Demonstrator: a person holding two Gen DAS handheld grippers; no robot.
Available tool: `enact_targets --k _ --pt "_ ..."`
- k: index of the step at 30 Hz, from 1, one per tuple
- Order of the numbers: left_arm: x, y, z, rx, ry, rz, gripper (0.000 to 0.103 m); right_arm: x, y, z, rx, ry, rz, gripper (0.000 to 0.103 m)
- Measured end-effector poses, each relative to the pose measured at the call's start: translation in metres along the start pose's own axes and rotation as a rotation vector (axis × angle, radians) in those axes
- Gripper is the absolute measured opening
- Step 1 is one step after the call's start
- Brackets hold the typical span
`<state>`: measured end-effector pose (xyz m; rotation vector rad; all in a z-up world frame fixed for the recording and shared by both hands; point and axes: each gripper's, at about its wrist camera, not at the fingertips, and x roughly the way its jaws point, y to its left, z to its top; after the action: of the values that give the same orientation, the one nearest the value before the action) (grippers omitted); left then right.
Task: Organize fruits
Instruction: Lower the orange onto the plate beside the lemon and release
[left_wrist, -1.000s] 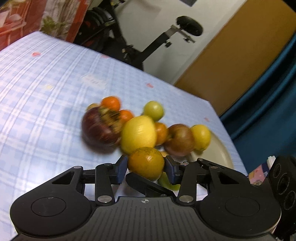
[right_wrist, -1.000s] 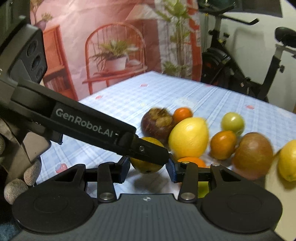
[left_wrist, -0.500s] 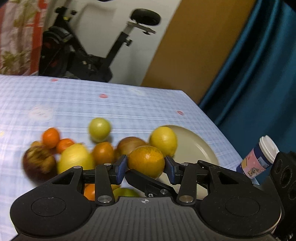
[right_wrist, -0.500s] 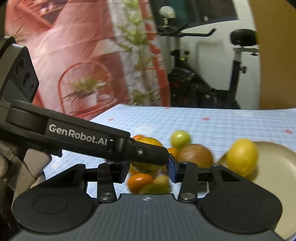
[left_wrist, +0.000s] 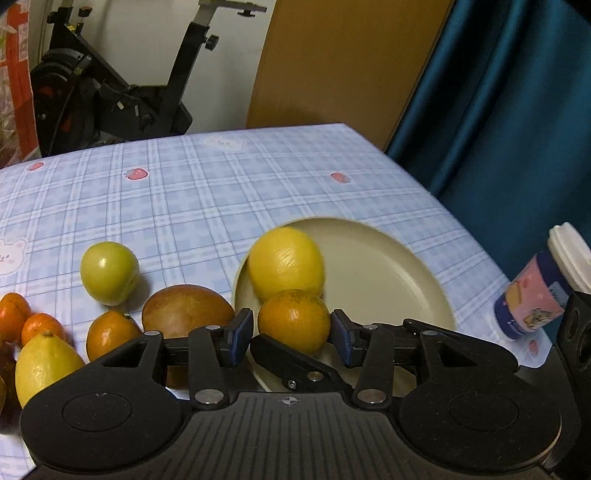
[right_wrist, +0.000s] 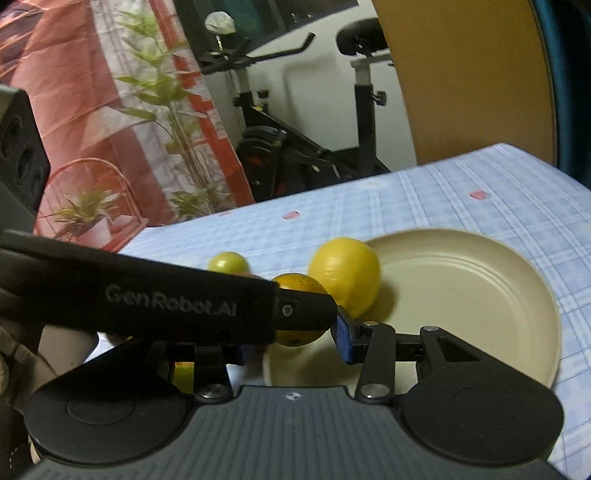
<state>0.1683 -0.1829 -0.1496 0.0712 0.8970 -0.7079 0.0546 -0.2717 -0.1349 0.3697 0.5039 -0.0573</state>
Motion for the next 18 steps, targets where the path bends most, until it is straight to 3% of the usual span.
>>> enact_targets --k 10,15,18 --pt "0.007 -0.014 0.003 0.131 -0.002 0.068 0.049 0.013 -0.003 -0.005 -0.011 -0.003 -0.028 0.045" --pt "0.002 -0.007 0.007 0.097 -0.004 0.049 0.054 0.016 -0.003 -0.004 -0.013 0.004 -0.073 0.045" --pt "-0.009 0.006 0.01 0.05 -0.041 0.024 0.055 0.013 -0.005 -0.004 -0.015 -0.017 -0.1 0.052"
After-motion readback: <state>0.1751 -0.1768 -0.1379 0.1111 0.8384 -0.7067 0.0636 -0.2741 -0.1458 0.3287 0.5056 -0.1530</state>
